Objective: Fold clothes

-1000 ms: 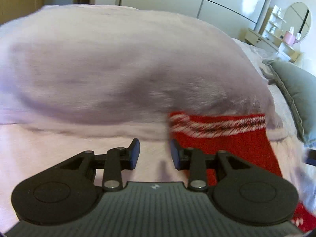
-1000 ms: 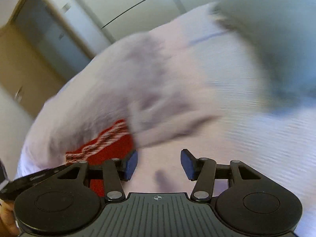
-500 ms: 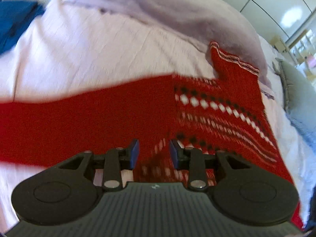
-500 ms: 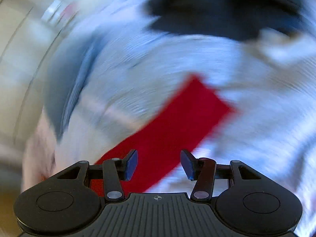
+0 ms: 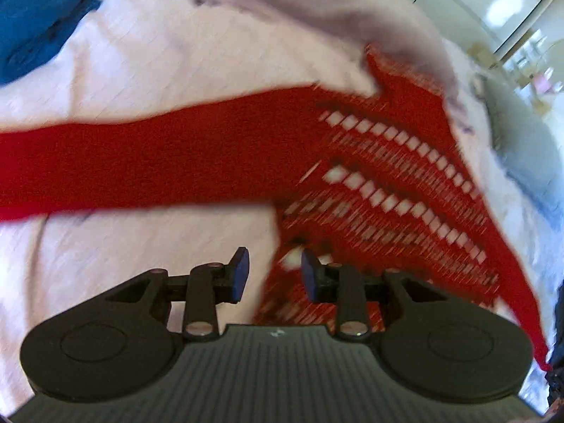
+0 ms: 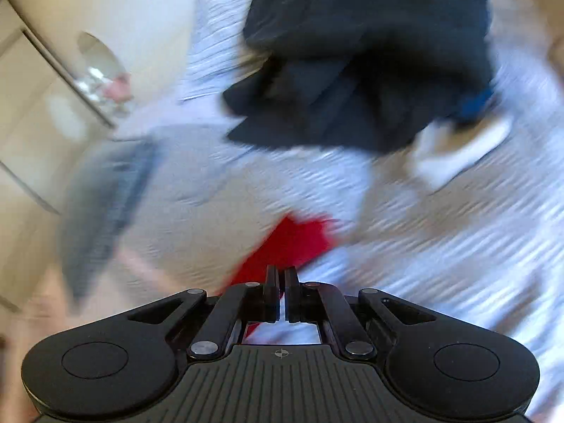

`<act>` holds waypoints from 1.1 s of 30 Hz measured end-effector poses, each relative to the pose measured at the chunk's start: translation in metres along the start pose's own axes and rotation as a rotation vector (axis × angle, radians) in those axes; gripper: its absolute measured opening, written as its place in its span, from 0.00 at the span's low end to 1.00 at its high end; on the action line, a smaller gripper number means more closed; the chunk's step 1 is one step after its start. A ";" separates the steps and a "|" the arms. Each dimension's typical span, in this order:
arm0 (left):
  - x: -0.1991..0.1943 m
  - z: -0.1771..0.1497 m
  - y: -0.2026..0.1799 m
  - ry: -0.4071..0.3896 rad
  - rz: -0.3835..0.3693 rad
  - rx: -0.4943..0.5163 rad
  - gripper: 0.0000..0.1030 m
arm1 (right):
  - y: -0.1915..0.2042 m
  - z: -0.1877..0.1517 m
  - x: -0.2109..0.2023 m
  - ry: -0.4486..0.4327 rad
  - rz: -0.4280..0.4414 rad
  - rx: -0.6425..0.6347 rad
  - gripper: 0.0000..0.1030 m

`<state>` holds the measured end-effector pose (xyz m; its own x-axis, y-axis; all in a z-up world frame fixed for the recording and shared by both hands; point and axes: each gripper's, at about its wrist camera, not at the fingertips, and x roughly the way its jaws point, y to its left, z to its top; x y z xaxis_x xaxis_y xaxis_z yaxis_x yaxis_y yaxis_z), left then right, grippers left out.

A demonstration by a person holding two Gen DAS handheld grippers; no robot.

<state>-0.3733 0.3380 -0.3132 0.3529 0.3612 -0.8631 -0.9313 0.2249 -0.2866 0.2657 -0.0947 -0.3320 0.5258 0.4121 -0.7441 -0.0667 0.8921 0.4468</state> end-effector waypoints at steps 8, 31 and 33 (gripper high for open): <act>-0.028 -0.053 0.056 0.087 -0.031 -0.027 0.28 | 0.009 -0.072 -0.055 0.327 0.250 -0.145 0.45; -0.064 -0.158 0.090 0.267 -0.222 -0.077 0.04 | -0.025 -0.280 -0.191 0.512 0.239 -0.610 0.56; -0.072 -0.155 0.093 0.209 -0.210 -0.084 0.04 | -0.020 -0.284 -0.197 0.465 0.252 -0.706 0.56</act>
